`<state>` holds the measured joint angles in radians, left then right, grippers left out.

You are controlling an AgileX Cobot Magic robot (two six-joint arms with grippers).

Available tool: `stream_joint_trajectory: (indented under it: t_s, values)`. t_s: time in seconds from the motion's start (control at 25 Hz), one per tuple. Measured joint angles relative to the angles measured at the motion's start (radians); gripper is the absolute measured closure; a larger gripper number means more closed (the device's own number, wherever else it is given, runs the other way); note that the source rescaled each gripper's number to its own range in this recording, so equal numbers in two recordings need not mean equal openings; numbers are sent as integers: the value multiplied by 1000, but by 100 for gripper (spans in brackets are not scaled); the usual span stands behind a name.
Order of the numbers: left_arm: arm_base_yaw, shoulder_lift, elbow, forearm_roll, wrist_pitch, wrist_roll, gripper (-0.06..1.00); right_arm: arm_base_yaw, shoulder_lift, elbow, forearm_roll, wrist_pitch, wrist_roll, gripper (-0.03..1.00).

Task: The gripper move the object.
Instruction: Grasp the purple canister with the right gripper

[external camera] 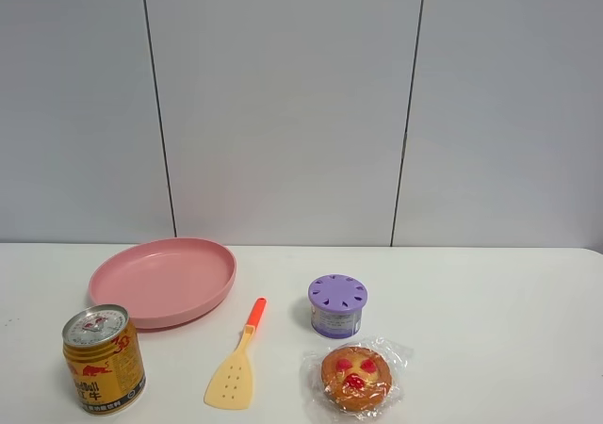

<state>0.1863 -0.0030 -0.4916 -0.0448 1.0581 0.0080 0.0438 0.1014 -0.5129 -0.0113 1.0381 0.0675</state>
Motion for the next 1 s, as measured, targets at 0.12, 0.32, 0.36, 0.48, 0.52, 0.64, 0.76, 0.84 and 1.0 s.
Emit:
stream_joint_trajectory:
  t_s: [0.12, 0.32, 0.36, 0.48, 0.52, 0.64, 0.76, 0.84, 1.0]
  values:
    - [0, 0, 0, 0, 0, 0, -6, 0, 87, -36, 11, -53, -2, 50]
    - [0, 0, 0, 0, 0, 0, -6, 0, 229, -101, 27, -94, -3, 50]
    - [0, 0, 0, 0, 0, 0, -6, 0, 260, -111, 34, -101, -3, 50]
    - [0, 0, 0, 0, 0, 0, -6, 0, 351, -152, 69, -114, -3, 52]
    - [0, 0, 0, 0, 0, 0, -6, 0, 384, -171, 77, -125, -3, 52]
    - [0, 0, 0, 0, 0, 0, -6, 0, 489, -240, 88, -147, -19, 52]
    - [0, 0, 0, 0, 0, 0, -6, 5, 606, -318, 90, -155, -48, 52]
    - [0, 0, 0, 0, 0, 0, -6, 26, 691, -369, 105, -158, -68, 52]
    - [0, 0, 0, 0, 0, 0, -6, 123, 843, -466, 127, -169, -84, 53]
